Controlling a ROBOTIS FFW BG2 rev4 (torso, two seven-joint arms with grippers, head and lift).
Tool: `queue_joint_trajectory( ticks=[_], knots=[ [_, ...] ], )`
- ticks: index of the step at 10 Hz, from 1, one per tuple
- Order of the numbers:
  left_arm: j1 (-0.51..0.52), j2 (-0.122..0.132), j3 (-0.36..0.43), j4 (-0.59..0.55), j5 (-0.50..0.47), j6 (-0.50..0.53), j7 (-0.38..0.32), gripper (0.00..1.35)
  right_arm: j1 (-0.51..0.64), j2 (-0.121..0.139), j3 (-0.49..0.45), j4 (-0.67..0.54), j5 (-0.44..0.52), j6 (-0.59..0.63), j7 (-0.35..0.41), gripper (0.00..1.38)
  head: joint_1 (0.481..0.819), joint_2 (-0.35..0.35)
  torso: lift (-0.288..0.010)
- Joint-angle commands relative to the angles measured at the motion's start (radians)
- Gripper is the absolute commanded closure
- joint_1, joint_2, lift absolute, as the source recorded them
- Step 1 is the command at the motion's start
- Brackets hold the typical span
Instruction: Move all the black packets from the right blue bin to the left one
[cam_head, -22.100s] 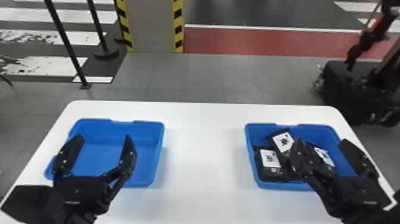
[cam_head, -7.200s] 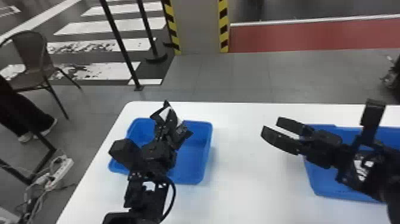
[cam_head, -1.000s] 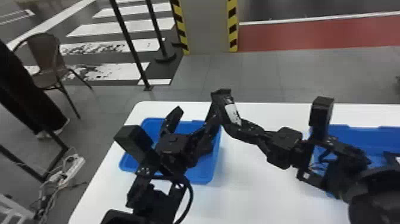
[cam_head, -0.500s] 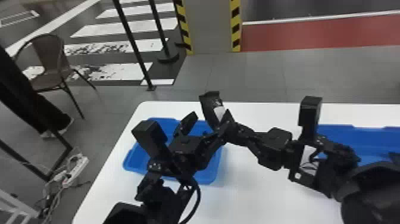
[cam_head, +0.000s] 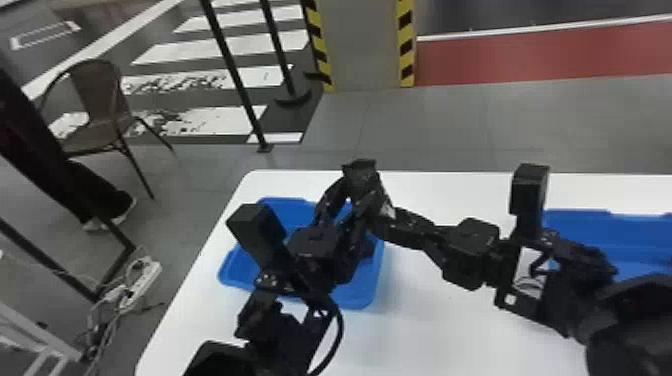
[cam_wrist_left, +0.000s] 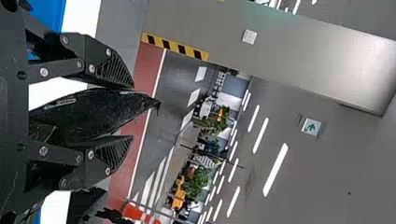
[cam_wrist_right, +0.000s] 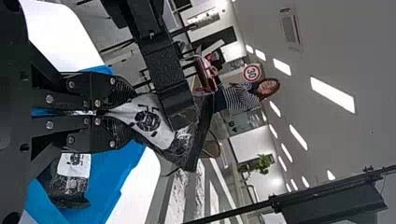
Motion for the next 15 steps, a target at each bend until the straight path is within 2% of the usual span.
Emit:
queue_joint_trajectory(
  ticks=[1, 3, 4, 6, 7, 9, 10, 13, 14, 15],
  knots=[
    [0.001, 0.002, -0.003, 0.0, 0.001, 0.01, 0.0, 1.22, 0.0, 0.001, 0.0, 0.004, -0.003, 0.002, 0.0, 1.13, 0.695, 0.288, -0.11],
    [0.004, 0.0, -0.005, 0.0, 0.004, 0.013, 0.0, 1.22, -0.002, 0.002, 0.0, 0.009, -0.009, -0.001, 0.0, 1.13, 0.695, 0.286, -0.11],
    [0.004, 0.0, -0.005, 0.0, 0.005, 0.003, 0.0, 1.22, -0.002, 0.005, 0.0, 0.019, -0.023, -0.001, 0.001, 1.08, 0.695, 0.285, -0.11],
    [0.006, -0.014, 0.025, 0.012, -0.01, -0.076, 0.023, 1.22, 0.007, 0.011, -0.034, 0.028, -0.027, -0.047, 0.014, 0.31, 0.695, 0.288, -0.11],
    [0.004, -0.023, 0.043, 0.064, -0.033, -0.152, 0.053, 1.22, 0.034, 0.018, -0.087, 0.028, -0.02, -0.047, 0.021, 0.06, 0.695, 0.295, -0.11],
    [-0.021, -0.028, 0.083, 0.206, -0.123, -0.292, 0.083, 1.22, 0.12, 0.033, -0.213, -0.011, 0.022, -0.008, 0.021, 0.09, 0.695, 0.297, -0.11],
    [-0.043, -0.028, 0.1, 0.29, -0.165, -0.323, 0.089, 1.22, 0.14, 0.031, -0.247, -0.031, 0.033, 0.009, 0.02, 0.09, 0.695, 0.288, -0.11],
    [-0.183, -0.02, 0.118, 0.572, -0.243, -0.461, 0.096, 1.2, 0.145, 0.028, -0.264, -0.038, 0.039, 0.014, 0.021, 0.09, 0.695, 0.274, -0.11],
    [-0.215, -0.012, 0.12, 0.633, -0.243, -0.517, 0.096, 0.81, 0.145, 0.03, -0.264, -0.035, 0.042, 0.014, 0.021, 0.09, 0.695, 0.273, -0.11],
    [-0.215, -0.005, 0.118, 0.633, -0.232, -0.542, 0.095, 0.21, 0.155, 0.028, -0.27, -0.045, 0.045, 0.014, 0.021, 0.09, 0.695, 0.273, -0.11]
  ],
)
